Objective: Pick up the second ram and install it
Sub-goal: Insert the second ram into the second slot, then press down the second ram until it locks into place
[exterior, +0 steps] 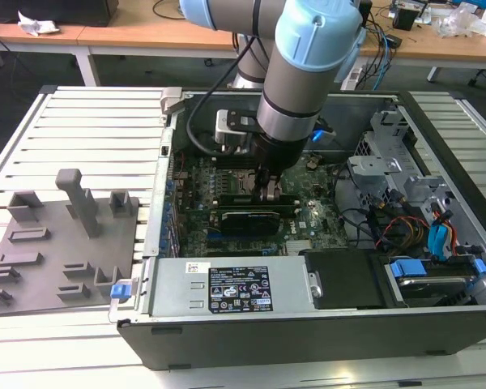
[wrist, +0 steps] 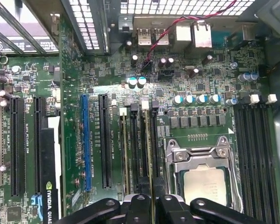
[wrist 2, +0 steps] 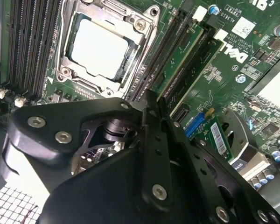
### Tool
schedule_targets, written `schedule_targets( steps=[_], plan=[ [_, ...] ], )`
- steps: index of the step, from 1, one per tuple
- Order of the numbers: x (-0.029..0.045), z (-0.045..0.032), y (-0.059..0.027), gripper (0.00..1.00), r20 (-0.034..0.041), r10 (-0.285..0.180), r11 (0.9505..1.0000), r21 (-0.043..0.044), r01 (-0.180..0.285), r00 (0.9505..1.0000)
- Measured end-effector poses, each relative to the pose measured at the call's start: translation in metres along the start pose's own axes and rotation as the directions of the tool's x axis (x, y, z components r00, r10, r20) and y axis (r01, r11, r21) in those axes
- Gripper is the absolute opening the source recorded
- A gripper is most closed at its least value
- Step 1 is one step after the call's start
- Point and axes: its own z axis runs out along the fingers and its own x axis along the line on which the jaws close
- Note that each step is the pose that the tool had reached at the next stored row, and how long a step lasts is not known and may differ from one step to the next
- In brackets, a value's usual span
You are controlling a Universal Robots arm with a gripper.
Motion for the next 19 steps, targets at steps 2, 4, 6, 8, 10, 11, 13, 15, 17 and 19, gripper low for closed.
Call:
schedule_targets(
  steps=[2, 4, 6, 8, 10, 11, 13, 15, 17, 19],
  plan=[
    [0.0, 0.0003, -0.0001, 0.14, 0.0003, 0.0, 1.0, 0.0001, 0.0, 1.0],
    [0.0, 0.0001, -0.0001, 0.21, 0.0002, 0.0, 1.0, 0.0001, 0.0, 1.0],
    [-0.003, -0.0138, 0.0014, 0.21, -0.0023, 0.0, 1.0, 0.0004, 0.0, 1.0],
    [-0.0068, -0.0284, 0.0031, 0.21, -0.004, 0.0, 1.0, 0.0008, 0.0, 1.0],
    [-0.0093, -0.0369, 0.0039, 0.11, -0.0049, 0.0, 1.0, 0.0011, 0.0, 1.0],
    [-0.0099, -0.0393, 0.0042, 0.11, -0.005, 0.0, 1.0, 0.0012, 0.0, 1.0],
    [-0.0099, -0.0394, 0.0043, 0.11, -0.0052, 0.0, 1.0, 0.0011, 0.0, 1.0],
    [-0.0099, -0.0395, 0.0043, 0.11, -0.0052, 0.0, 1.0, 0.0011, 0.0, 1.0],
    [-0.0099, -0.0395, 0.0043, 0.11, -0.0052, 0.0, 1.0, 0.0011, 0.0, 1.0],
    [-0.0099, -0.0395, 0.0042, 0.11, -0.0052, 0.0, 1.0, 0.0011, 0.0, 1.0]
  ],
)
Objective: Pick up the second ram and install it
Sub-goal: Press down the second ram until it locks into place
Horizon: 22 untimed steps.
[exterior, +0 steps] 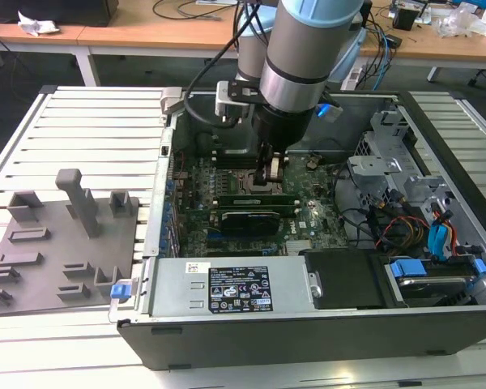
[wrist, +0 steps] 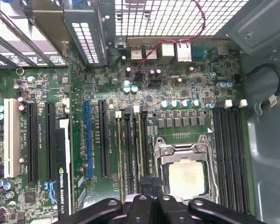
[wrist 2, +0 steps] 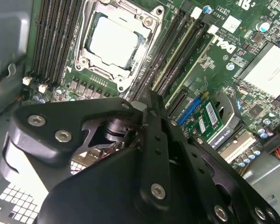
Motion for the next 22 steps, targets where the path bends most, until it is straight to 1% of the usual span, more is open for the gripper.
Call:
schedule_targets(
  steps=[1, 2, 3, 4, 5, 6, 7, 9, 10, 11, 14, 15, 16, 17, 18, 19, 21, 22],
  plan=[
    [-0.0002, 0.0001, -0.0043, 0.11, -0.0003, 0.0, 1.0, -0.0005, 0.0, 1.0],
    [-0.0007, 0.0018, -0.0169, 0.11, -0.0006, 0.001, 1.0, -0.005, -0.001, 1.0],
    [-0.0012, 0.0062, -0.0326, 0.11, -0.0011, 0.001, 1.0, -0.0094, -0.001, 1.0],
    [-0.0012, 0.0086, -0.0376, 0.11, -0.0011, 0.001, 1.0, -0.0099, -0.001, 1.0],
    [-0.0012, 0.0099, -0.0401, 0.11, -0.0011, 0.001, 0.9999, -0.0101, -0.001, 1.0],
    [-0.0013, 0.0131, -0.0462, 0.11, -0.001, 0.001, 0.9999, -0.0105, -0.001, 1.0],
    [-0.0012, 0.0155, -0.0497, 0.11, -0.0011, 0.001, 0.9999, -0.0108, -0.001, 1.0],
    [-0.001, 0.0193, -0.0525, 0.11, -0.001, 0.001, 0.9999, -0.011, -0.001, 1.0],
    [-0.0005, 0.0253, -0.0549, 0.11, -0.0013, 0.001, 0.9999, -0.0114, -0.001, 1.0],
    [-0.0002, 0.0276, -0.0552, 0.11, -0.0022, 0.001, 0.9999, -0.0114, -0.001, 1.0],
    [0.0001, 0.0291, -0.0554, 0.11, -0.0013, 0.001, 0.9999, -0.0115, -0.001, 1.0],
    [0.0, 0.0279, -0.0553, 0.11, 0.0, 0.001, 0.9999, -0.0107, -0.001, 1.0],
    [-0.0001, 0.0249, -0.0534, 0.11, -0.0005, 0.001, 1.0, -0.0076, -0.001, 1.0],
    [0.0004, 0.0246, -0.0457, 0.11, -0.0003, 0.0, 1.0, -0.0009, 0.0, 1.0],
    [0.0013, 0.0258, -0.0322, 0.11, 0.0, -0.001, 1.0, 0.0044, 0.001, 1.0],
    [0.0019, 0.0266, -0.023, 0.11, 0.0001, -0.001, 1.0, 0.007, 0.001, 1.0],
    [0.0025, 0.0275, -0.0132, 0.11, 0.0001, -0.001, 1.0, 0.0095, 0.001, 1.0],
    [0.003, 0.0282, -0.006, 0.11, 0.0004, -0.001, 0.9999, 0.0114, 0.001, 1.0]
  ],
)
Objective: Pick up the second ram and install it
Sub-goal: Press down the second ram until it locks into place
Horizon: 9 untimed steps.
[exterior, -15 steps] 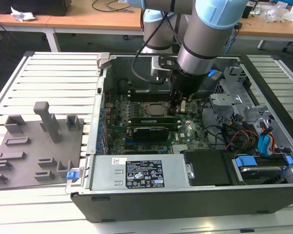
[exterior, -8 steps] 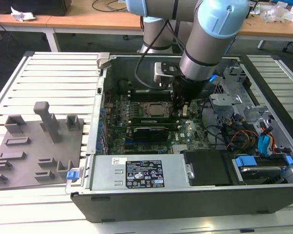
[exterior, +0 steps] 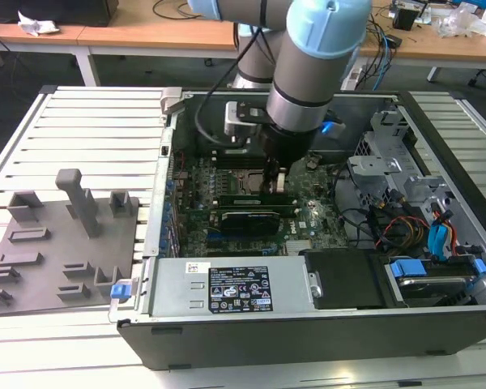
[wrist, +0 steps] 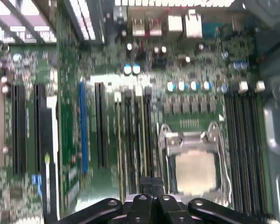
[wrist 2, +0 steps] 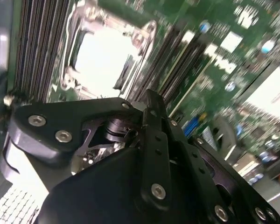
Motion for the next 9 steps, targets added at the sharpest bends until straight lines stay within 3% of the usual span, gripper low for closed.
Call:
schedule_targets(
  steps=[6, 9],
  plan=[
    [0.0025, 0.0031, 0.0382, 0.11, 0.0005, -0.001, 0.9999, 0.0124, 0.001, 1.0],
    [0.0033, 0.0063, 0.0465, 0.11, 0.0006, -0.001, 0.9999, 0.0156, 0.001, 1.0]
  ],
)
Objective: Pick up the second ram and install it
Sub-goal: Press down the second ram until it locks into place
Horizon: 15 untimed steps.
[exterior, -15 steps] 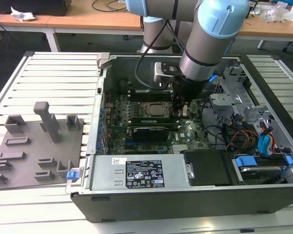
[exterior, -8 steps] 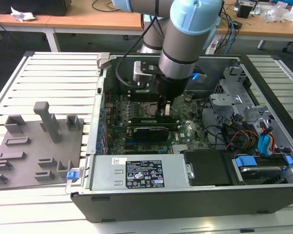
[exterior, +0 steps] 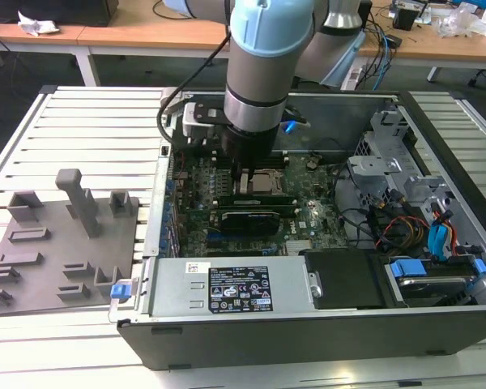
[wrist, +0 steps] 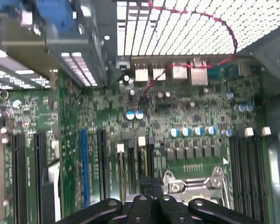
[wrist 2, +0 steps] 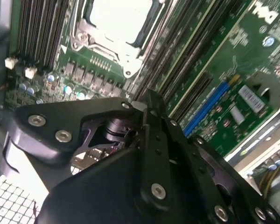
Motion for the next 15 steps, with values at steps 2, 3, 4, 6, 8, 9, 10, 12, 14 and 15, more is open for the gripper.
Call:
schedule_targets(
  steps=[2, 3, 4, 6, 8, 9, 10, 12, 14, 15],
  plan=[
    [0.0004, 0.0029, 0.0024, 0.11, 0.0004, 0.0, 1.0, -0.0001, 0.0, 1.0],
    [0.0005, 0.0034, 0.0024, 0.11, 0.0007, 0.0, 1.0, -0.0002, 0.0, 1.0],
    [0.0005, 0.0034, 0.0024, 0.11, 0.0014, 0.0, 1.0, -0.0001, 0.0, 1.0],
    [-0.0002, -0.0001, -0.0027, 0.11, 0.0067, 0.0, 1.0, -0.001, 0.0, 1.0],
    [-0.0007, -0.0008, -0.011, 0.11, 0.0091, 0.0, 1.0, -0.004, 0.0, 1.0],
    [-0.0013, -0.0015, -0.0202, 0.11, 0.0101, 0.0, 1.0, -0.0076, 0.0, 0.9999],
    [-0.0023, -0.0026, -0.0358, 0.11, 0.0101, 0.001, 0.9999, -0.014, -0.001, 0.9999],
    [-0.0042, -0.0037, -0.0523, 0.11, 0.0096, 0.002, 0.9997, -0.0224, -0.001, 1.0],
    [-0.0055, -0.0064, -0.0557, 0.11, 0.0096, 0.002, 0.9997, -0.0231, -0.001, 1.0],
    [-0.0068, -0.0122, -0.0556, 0.11, 0.0095, 0.002, 0.9997, -0.0231, -0.002, 1.0]
  ],
)
